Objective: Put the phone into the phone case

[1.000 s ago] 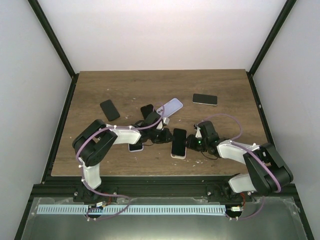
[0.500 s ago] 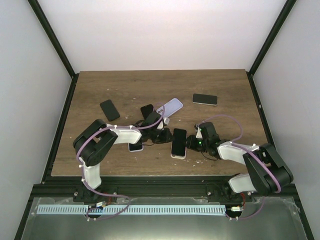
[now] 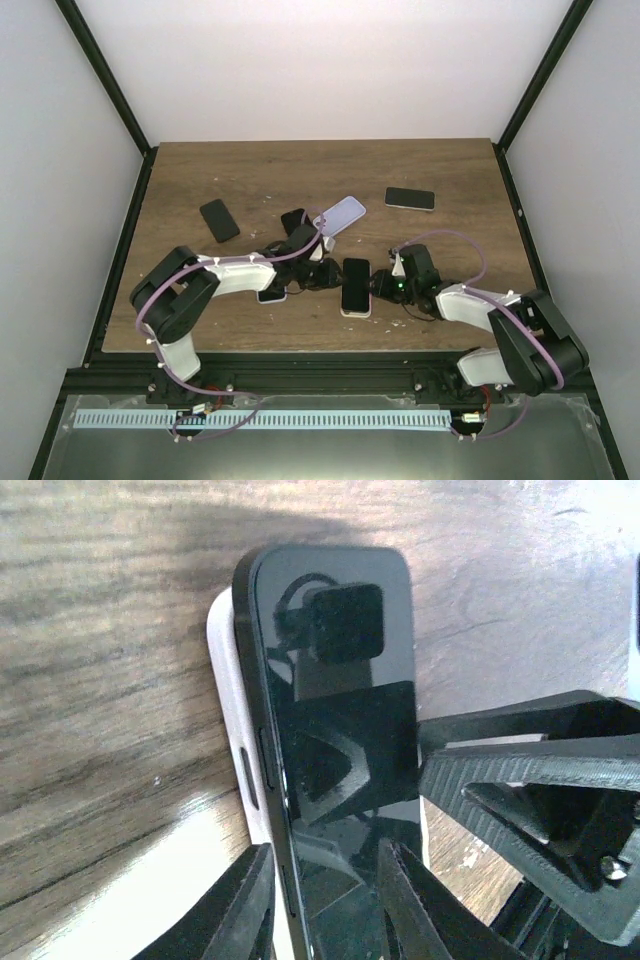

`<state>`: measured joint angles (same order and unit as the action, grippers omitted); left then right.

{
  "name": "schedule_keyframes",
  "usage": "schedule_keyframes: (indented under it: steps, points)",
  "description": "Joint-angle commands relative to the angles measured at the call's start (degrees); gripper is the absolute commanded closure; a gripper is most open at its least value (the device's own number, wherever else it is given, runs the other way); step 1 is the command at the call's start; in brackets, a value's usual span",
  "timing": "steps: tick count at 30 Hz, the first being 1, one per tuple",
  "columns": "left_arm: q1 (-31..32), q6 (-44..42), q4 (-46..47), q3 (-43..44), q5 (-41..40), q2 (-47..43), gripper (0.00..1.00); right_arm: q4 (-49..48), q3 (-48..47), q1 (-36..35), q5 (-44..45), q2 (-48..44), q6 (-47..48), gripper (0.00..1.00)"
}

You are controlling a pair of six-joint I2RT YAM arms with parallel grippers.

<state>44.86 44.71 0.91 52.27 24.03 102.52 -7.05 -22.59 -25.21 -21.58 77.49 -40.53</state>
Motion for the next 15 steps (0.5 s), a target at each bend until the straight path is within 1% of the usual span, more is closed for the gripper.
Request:
schedule_keyframes:
  steps: [1, 7, 10, 15]
  points:
    - [-1.2, -0.5, -1.1, -1.0, 0.0, -2.0, 0.68, 2.6, -1.4, 0.2, 2.1, -1.5, 0.2, 0.68]
    - [-2.2, -1.3, 1.1, -0.6, 1.8, -0.2, 0.68, 0.9, -1.6, 0.4, 0.5, 1.6, 0.0, 0.68]
    - [-2.2, -1.6, 0.7, 0.7, 2.5, 1.9, 0.73, -1.6, -1.0, 0.4, -1.4, 2.4, -0.8, 0.68]
    - [-2.0, -1.0, 2.7, -1.1, 3.7, 3.1, 0.80, -5.8, -0.1, 0.4, -4.6, 3.0, -2.2, 0.66]
